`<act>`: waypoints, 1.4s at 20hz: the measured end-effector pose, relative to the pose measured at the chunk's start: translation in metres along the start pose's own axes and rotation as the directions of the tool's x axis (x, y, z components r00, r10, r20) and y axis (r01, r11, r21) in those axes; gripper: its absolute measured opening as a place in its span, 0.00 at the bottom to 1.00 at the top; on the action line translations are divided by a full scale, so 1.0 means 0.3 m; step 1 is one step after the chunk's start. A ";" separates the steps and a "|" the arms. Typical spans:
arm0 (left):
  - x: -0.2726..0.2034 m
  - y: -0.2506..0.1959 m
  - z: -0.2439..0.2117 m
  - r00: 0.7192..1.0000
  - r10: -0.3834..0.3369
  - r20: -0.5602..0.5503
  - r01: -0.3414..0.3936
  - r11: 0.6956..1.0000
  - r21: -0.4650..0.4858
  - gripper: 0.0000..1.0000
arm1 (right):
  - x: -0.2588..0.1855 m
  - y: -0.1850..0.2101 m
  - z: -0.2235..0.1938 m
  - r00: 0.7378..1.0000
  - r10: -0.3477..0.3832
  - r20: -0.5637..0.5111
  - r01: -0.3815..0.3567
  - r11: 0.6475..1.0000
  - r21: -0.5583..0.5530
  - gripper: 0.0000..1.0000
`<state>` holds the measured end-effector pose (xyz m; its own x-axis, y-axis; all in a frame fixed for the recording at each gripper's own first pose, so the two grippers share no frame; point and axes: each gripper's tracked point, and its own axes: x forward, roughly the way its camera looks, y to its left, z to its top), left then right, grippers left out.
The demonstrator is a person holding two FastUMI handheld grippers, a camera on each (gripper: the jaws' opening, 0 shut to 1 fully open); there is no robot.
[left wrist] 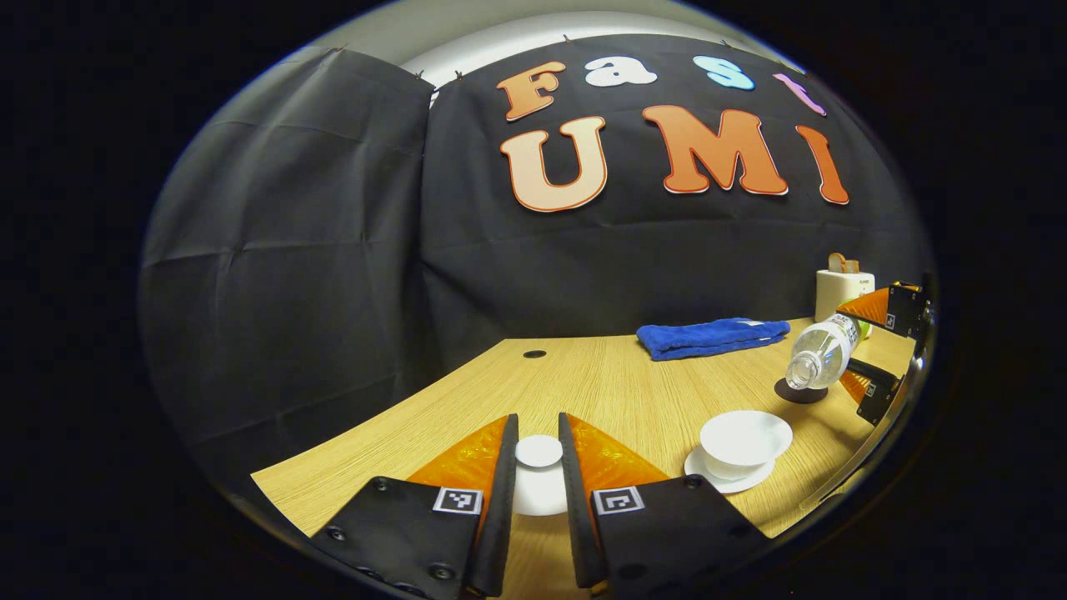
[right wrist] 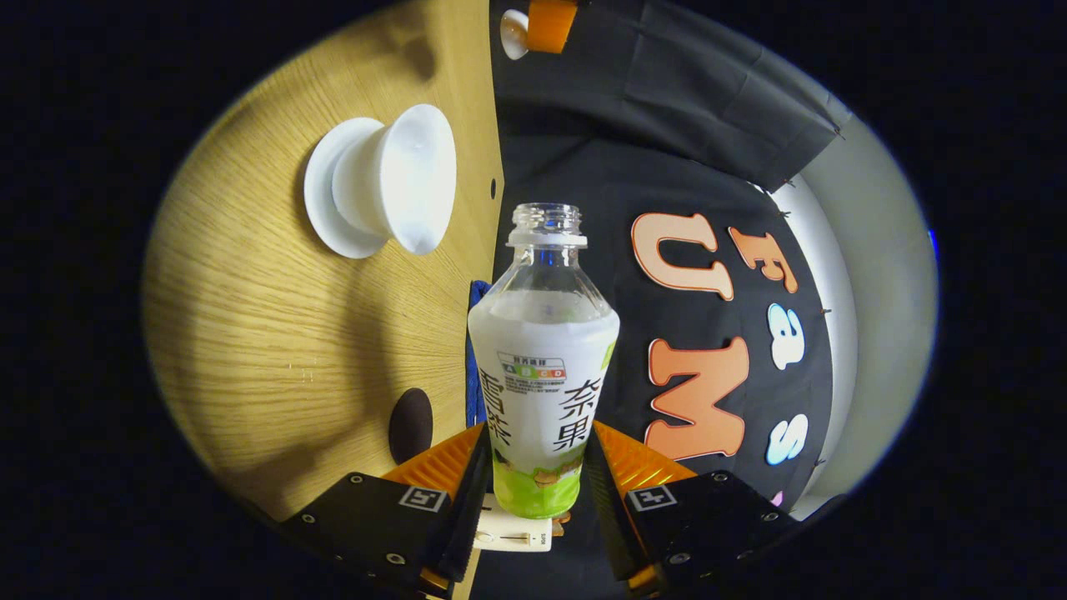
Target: Open the teacup lid with one hand, grasp the water bottle and pour water into the teacup with the other hand; after pouring, place the water bottle on the coaster and then close the teacup lid.
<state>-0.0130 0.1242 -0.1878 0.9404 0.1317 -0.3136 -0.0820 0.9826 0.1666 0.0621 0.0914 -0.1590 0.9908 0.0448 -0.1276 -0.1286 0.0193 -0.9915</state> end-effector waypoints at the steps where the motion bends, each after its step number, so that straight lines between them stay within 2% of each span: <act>1: 0.004 0.003 0.003 1.000 -0.001 0.000 0.001 1.000 -0.003 0.34 | 0.000 -0.001 0.001 1.000 0.001 0.004 -0.001 1.000 -0.013 0.61; 4: -0.001 0.010 -0.003 1.000 0.000 0.000 0.000 1.000 -0.014 0.34 | 0.010 -0.003 -0.003 0.999 0.031 0.016 -0.030 0.998 -0.060 0.64; 15: 0.003 0.043 -0.026 1.000 0.011 -0.011 -0.011 0.999 -0.032 0.34 | 0.013 -0.029 -0.004 0.999 -0.011 0.053 0.020 0.985 -0.170 0.64; 16: 0.003 0.046 -0.024 1.000 0.010 -0.008 -0.010 0.999 -0.034 0.31 | 0.012 -0.028 0.000 0.998 -0.014 0.055 0.023 0.984 -0.176 0.64; 18: 0.005 0.049 -0.017 1.000 0.010 -0.005 -0.010 0.999 -0.043 0.34 | 0.000 -0.029 0.008 0.998 -0.018 0.063 0.030 0.982 -0.189 0.64; 19: 0.002 0.058 -0.011 1.000 0.014 -0.002 -0.014 0.999 -0.040 0.31 | -0.004 -0.030 0.008 0.998 -0.017 0.063 0.029 0.980 -0.196 0.61; 20: 0.004 0.061 -0.010 1.000 0.018 0.002 -0.018 0.999 -0.036 0.35 | -0.001 -0.025 0.005 0.998 -0.010 0.059 0.022 0.980 -0.197 0.64; 26: -0.010 0.067 0.012 1.000 0.013 0.018 -0.013 0.999 -0.037 0.35 | -0.009 -0.041 0.014 0.996 -0.030 0.088 0.050 0.971 -0.234 0.64; 27: -0.009 0.069 0.015 1.000 0.013 0.021 -0.013 0.999 -0.035 0.35 | -0.012 -0.040 0.016 0.995 -0.037 0.092 0.059 0.968 -0.243 0.61; 28: -0.007 0.069 0.019 1.000 0.012 0.023 -0.011 0.999 -0.037 0.34 | -0.010 -0.040 0.014 0.994 -0.043 0.096 0.066 0.965 -0.252 0.64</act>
<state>-0.0149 0.1436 -0.1783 0.9466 0.1405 -0.2903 -0.1045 0.9852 0.1359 0.0606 0.0952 -0.1465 0.9867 0.1400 -0.0824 -0.0485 -0.2302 -0.9719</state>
